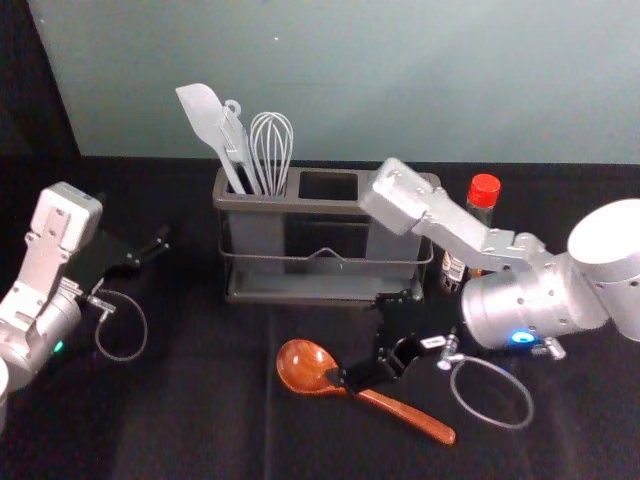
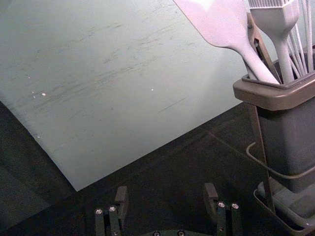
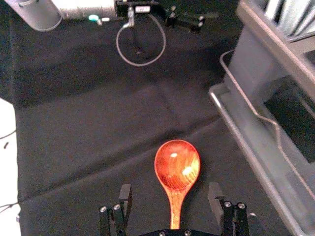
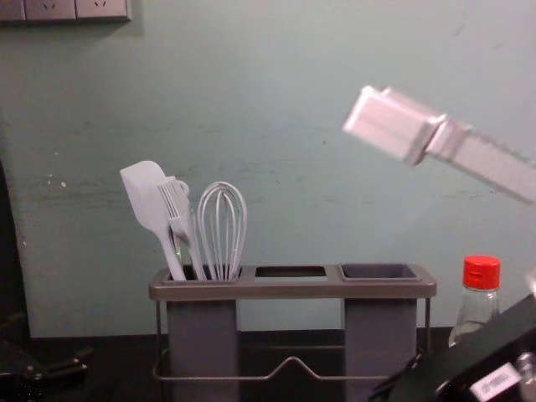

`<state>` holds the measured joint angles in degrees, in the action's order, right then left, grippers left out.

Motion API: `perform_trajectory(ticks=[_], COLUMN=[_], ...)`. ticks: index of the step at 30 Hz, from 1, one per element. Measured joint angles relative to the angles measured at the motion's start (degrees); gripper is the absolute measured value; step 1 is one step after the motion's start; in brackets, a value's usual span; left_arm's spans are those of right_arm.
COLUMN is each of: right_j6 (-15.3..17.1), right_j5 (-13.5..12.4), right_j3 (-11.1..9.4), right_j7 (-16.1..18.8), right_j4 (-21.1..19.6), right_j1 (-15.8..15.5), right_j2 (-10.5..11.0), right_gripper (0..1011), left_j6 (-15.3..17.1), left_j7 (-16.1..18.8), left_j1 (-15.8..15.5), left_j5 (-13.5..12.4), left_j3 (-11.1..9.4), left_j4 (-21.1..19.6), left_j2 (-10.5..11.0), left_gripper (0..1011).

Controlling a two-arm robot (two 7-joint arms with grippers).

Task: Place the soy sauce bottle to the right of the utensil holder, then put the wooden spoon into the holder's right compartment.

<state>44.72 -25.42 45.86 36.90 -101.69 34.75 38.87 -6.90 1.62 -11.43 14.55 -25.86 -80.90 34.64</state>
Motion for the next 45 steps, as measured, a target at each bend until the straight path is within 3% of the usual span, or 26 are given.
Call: perform_trajectory(ticks=[11, 22, 45], right_j6=[1.2, 1.8, 1.8], right_j5=[3.2, 5.9, 10.1], right_j3=[5.5, 7.9, 8.1], right_j7=[1.5, 1.9, 2.2], right_j4=[5.7, 10.5, 14.1], right_j1=[3.9, 5.1, 5.0], right_j2=[-4.5, -8.2, -11.4], right_gripper=[1004, 1004, 1004], left_j6=[0.0, 0.0, 0.0], left_j7=[0.0, 0.0, 0.0], left_j1=[0.0, 0.0, 0.0], left_j5=[0.0, 0.0, 0.0], left_j3=[0.0, 0.0, 0.0], left_j4=[0.0, 0.0, 0.0], left_j2=[0.0, 0.0, 0.0], left_gripper=[1005, 1005, 1005])
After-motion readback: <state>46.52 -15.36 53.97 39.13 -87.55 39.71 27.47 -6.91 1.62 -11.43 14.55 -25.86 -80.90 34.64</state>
